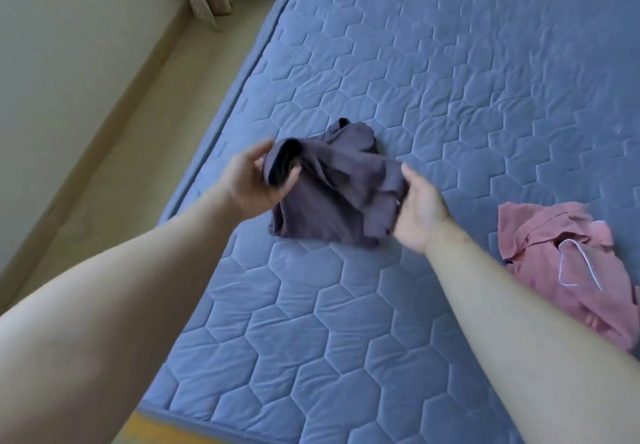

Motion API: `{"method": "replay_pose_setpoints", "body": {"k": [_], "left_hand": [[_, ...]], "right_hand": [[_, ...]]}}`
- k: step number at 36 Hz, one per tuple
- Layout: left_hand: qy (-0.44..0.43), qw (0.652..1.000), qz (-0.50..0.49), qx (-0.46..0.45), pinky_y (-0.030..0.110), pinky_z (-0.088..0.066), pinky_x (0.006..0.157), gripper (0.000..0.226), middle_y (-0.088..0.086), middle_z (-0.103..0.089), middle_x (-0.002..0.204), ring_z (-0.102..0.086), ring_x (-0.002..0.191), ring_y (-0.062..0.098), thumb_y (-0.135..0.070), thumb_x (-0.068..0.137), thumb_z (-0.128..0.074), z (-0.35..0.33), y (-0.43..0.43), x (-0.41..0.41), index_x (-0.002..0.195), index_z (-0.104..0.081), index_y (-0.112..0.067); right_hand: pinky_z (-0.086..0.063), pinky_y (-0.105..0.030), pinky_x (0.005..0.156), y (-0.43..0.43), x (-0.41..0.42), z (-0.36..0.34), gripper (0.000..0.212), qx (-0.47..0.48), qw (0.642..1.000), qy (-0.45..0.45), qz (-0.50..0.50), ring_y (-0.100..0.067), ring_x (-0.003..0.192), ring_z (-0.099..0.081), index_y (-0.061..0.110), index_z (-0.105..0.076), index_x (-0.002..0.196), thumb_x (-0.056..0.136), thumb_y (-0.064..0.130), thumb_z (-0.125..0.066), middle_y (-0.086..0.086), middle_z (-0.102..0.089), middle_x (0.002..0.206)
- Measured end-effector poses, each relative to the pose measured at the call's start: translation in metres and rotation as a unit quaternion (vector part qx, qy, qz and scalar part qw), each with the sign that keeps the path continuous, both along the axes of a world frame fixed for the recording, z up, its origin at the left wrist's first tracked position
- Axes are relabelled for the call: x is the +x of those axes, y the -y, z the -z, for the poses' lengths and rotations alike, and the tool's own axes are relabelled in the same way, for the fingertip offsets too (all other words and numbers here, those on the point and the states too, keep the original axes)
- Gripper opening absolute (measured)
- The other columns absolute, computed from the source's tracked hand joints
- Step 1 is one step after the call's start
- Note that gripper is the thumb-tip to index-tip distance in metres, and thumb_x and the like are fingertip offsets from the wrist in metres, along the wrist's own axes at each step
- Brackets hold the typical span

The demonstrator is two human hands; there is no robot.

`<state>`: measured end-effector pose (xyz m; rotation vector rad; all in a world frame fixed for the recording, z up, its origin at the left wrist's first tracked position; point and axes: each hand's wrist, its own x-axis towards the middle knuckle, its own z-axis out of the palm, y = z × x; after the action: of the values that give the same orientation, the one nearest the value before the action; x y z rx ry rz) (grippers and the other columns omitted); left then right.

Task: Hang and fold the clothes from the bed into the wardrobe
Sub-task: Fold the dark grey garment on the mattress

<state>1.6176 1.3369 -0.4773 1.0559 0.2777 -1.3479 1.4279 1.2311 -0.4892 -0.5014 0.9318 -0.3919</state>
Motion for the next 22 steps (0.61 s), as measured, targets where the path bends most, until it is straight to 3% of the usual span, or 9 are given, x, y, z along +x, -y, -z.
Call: {"method": "replay_pose_setpoints", "body": {"k": [2,4,6,9,13,16,18,20,22], "left_hand": [[-0.035,0.996,-0.044,-0.072,0.046,-0.054,0.083,0.053,0.014,-0.060,0.122,-0.065,0.097,0.034,-0.048,0.092,-0.043,-0.002,0.015,0.011,0.130,-0.049,-0.011],[-0.021,0.996,-0.036,-0.075,0.054,-0.042,0.096,0.067,0.012,-0.040,0.144,-0.052,0.118,0.039,-0.058,0.090,-0.040,0.008,0.026,0.020,0.147,-0.021,-0.028],[0.041,0.999,-0.011,0.007,0.051,-0.039,0.095,0.065,0.008,-0.037,0.145,-0.048,0.123,0.034,-0.057,0.092,-0.040,0.021,0.030,0.024,0.148,-0.019,-0.031],[0.137,0.979,0.044,0.144,0.040,-0.044,0.086,0.045,0.003,-0.045,0.123,-0.052,0.107,0.023,-0.045,0.094,-0.046,0.054,0.029,0.028,0.133,-0.040,-0.024],[0.299,0.895,0.198,0.264,0.026,-0.038,0.064,0.028,0.007,-0.049,0.107,-0.048,0.085,0.018,-0.027,0.093,-0.055,0.096,0.029,0.025,0.118,-0.049,-0.018],[0.395,0.829,0.257,0.302,0.028,-0.040,0.072,0.018,0.012,-0.054,0.104,-0.050,0.086,0.021,-0.022,0.087,-0.062,0.127,0.031,0.015,0.101,-0.052,-0.015],[0.431,0.801,0.271,0.315,0.032,-0.044,0.083,0.036,0.011,-0.055,0.114,-0.054,0.100,0.027,-0.024,0.084,-0.067,0.145,0.031,0.010,0.114,-0.050,-0.013],[0.450,0.787,0.257,0.336,0.032,-0.042,0.087,0.052,0.009,-0.052,0.123,-0.052,0.111,0.030,-0.022,0.084,-0.066,0.156,0.031,0.009,0.129,-0.042,-0.011],[0.445,0.791,0.242,0.342,0.032,-0.044,0.082,0.046,0.010,-0.053,0.118,-0.053,0.107,0.031,-0.017,0.086,-0.061,0.161,0.029,0.006,0.126,-0.041,-0.012]], "right_hand": [[-0.038,-0.038,0.102,0.016,0.015,-0.004,0.047,-0.060,0.998,-0.012,0.004,-0.015,0.117,-0.052,0.030,-0.044,0.134,0.096,0.053,-0.026,0.009,-0.054,0.128],[-0.018,-0.044,0.111,0.026,0.022,0.003,0.056,-0.100,0.993,-0.066,-0.018,-0.020,0.139,-0.029,0.037,-0.023,0.146,0.094,0.059,-0.024,0.014,-0.028,0.151],[-0.018,-0.042,0.111,0.030,0.024,0.021,0.058,-0.115,0.984,-0.128,-0.044,-0.021,0.142,-0.021,0.040,-0.016,0.147,0.093,0.059,-0.028,0.015,-0.018,0.155],[-0.018,-0.043,0.111,0.029,0.024,0.051,0.059,-0.106,0.972,-0.194,-0.076,-0.022,0.142,-0.022,0.041,-0.014,0.147,0.094,0.053,-0.036,0.012,-0.020,0.155],[-0.021,-0.040,0.110,0.029,0.023,0.092,0.064,-0.092,0.954,-0.255,-0.125,-0.020,0.139,-0.026,0.033,-0.018,0.148,0.093,0.045,-0.049,0.010,-0.025,0.153],[-0.023,-0.038,0.109,0.032,0.030,0.119,0.072,-0.099,0.943,-0.283,-0.144,-0.018,0.138,-0.029,0.026,-0.016,0.149,0.090,0.038,-0.057,0.007,-0.026,0.153],[-0.024,-0.040,0.111,0.034,0.036,0.135,0.079,-0.104,0.938,-0.300,-0.136,-0.019,0.136,-0.034,0.024,-0.015,0.149,0.087,0.035,-0.063,0.006,-0.029,0.151],[-0.030,-0.042,0.110,0.034,0.040,0.149,0.079,-0.127,0.924,-0.330,-0.143,-0.021,0.131,-0.041,0.019,-0.022,0.146,0.083,0.031,-0.067,0.004,-0.037,0.147],[-0.038,-0.039,0.106,0.033,0.040,0.158,0.068,-0.162,0.901,-0.366,-0.168,-0.022,0.125,-0.046,0.011,-0.031,0.139,0.084,0.024,-0.068,0.000,-0.045,0.140]]}}
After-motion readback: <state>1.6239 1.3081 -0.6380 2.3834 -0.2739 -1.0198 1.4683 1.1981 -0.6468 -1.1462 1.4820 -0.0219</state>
